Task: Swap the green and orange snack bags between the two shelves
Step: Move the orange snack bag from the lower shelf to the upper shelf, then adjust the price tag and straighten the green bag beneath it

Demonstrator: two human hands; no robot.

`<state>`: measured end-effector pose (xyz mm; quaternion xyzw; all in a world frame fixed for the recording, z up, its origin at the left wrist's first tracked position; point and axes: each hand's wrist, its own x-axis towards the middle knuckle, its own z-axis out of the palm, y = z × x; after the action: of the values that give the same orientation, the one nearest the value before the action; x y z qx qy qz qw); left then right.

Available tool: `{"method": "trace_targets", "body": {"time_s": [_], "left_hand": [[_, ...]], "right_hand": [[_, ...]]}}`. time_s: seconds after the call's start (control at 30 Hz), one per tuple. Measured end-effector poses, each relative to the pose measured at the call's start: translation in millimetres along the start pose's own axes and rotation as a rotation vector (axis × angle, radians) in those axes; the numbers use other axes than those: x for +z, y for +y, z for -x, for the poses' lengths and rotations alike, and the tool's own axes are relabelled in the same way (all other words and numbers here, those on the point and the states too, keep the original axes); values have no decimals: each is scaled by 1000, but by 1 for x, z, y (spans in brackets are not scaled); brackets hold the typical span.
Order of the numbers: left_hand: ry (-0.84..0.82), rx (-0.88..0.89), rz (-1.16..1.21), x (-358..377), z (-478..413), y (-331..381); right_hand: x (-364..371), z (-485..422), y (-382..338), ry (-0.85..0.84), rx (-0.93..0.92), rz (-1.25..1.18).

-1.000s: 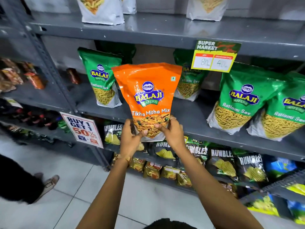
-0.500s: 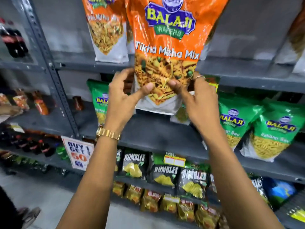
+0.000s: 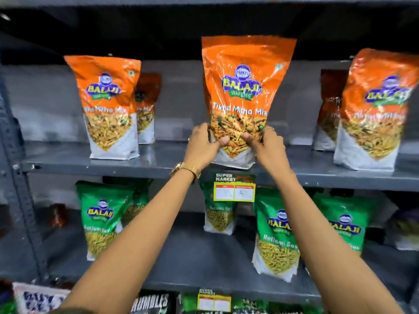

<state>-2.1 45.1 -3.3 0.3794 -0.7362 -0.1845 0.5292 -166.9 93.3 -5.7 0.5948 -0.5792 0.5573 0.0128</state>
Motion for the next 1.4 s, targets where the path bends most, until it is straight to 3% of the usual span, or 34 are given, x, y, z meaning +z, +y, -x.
{"method": "trace_targets", "body": {"time_s": [0.37, 0.6, 1.0, 1.1, 1.27, 1.4], "left_hand": [[-12, -123, 110, 35, -30, -25], [21, -181, 273, 38, -33, -44], [89, -141, 270, 34, -30, -49], [178, -39, 260, 32, -17, -40], [397, 206, 102, 43, 49, -22], [431, 416, 22, 77, 122, -31]], "right_hand": [[27, -35, 26, -46, 144, 54], [40, -34, 35, -33, 47, -48], [41, -31, 41, -34, 80, -134], [35, -16, 36, 69, 58, -160], [16, 43, 36, 454, -46, -376], [16, 96, 74, 677, 66, -362]]}}
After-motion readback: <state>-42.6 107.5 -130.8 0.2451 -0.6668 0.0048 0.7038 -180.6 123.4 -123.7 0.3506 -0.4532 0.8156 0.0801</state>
